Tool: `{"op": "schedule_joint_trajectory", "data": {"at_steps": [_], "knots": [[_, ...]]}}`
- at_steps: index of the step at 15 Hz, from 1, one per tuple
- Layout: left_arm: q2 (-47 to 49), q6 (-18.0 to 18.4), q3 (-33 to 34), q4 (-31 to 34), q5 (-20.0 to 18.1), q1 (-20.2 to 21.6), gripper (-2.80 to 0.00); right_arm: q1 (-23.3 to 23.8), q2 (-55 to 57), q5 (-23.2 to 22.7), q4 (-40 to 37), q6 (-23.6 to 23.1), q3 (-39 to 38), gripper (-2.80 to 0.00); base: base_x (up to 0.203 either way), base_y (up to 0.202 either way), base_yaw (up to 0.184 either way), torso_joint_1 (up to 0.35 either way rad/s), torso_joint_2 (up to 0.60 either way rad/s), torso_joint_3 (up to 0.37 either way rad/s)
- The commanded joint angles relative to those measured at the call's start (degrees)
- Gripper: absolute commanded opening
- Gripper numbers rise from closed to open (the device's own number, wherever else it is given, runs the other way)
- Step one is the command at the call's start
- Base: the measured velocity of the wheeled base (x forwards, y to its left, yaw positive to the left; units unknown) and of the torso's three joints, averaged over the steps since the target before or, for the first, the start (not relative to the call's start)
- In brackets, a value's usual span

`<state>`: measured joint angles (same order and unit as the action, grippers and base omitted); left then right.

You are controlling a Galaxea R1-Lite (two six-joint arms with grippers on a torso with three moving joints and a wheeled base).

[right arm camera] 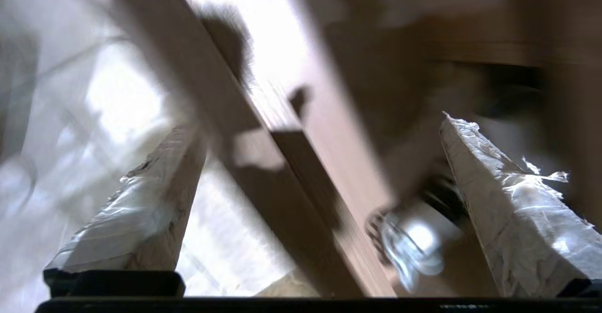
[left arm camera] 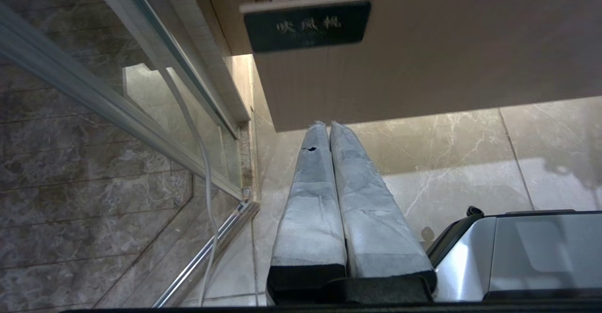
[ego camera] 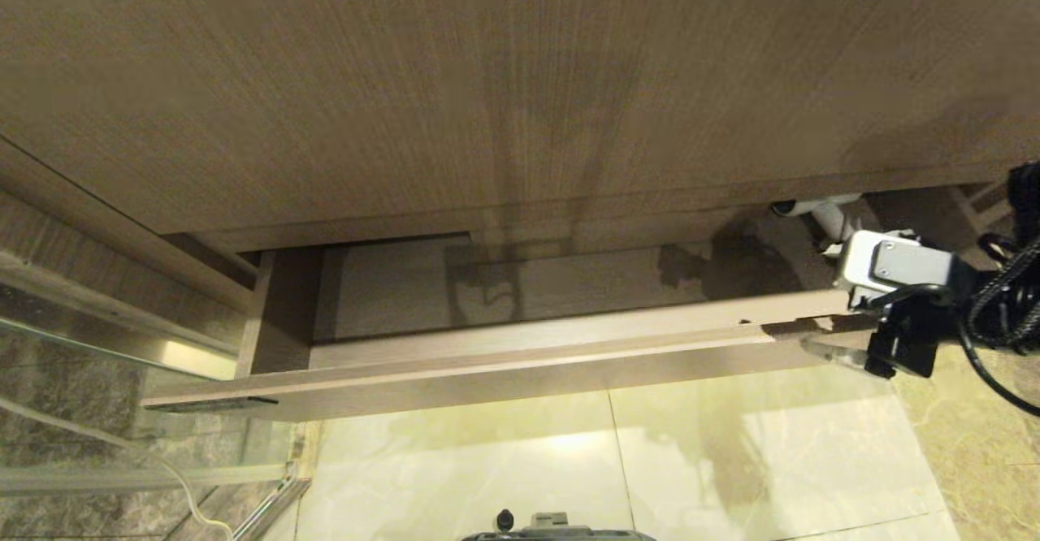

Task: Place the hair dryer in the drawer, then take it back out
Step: Pull open the drawer

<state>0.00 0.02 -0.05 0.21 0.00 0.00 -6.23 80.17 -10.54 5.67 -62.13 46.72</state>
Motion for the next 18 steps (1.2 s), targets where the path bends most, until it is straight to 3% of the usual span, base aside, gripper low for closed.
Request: {"op": "schedule_joint_trajectory", "data": {"at_steps": [1,5,7,10,12,18], "knots": [[0.0,0.0,0.0,0.0,0.0,0.0,-2.8,0.0,-13.1,0.0,-4.8,2.1,-0.5,0.0,0.0,0.0,0.0,0.0,0.0,0.0],[-0.1,0.0,0.0,0.1,0.0,0.0,-2.8,0.4,-33.6,0.0,-31.4,11.1,-0.5,0.0,0.0,0.0,0.0,0.0,0.0,0.0],[0.0,0.0,0.0,0.0,0.0,0.0,-2.8,0.9,-42.1,0.0,-44.5,20.4,-1.8,0.0,0.0,0.0,0.0,0.0,0.0,0.0],[0.0,0.0,0.0,0.0,0.0,0.0,-2.8,2.4,-46.8,0.0,-55.9,34.8,-4.5,0.0,0.0,0.0,0.0,0.0,0.0,0.0],[-0.1,0.0,0.0,0.0,0.0,0.0,-2.8,3.6,-44.8,0.0,-56.8,38.0,-4.4,0.0,0.0,0.0,0.0,0.0,0.0,0.0],[-0.1,0.0,0.0,0.1,0.0,0.0,-2.8,8.2,-25.5,-0.1,-38.6,38.3,-0.4,0.0,0.0,0.0,0.0,0.0,0.0,0.0]]}}
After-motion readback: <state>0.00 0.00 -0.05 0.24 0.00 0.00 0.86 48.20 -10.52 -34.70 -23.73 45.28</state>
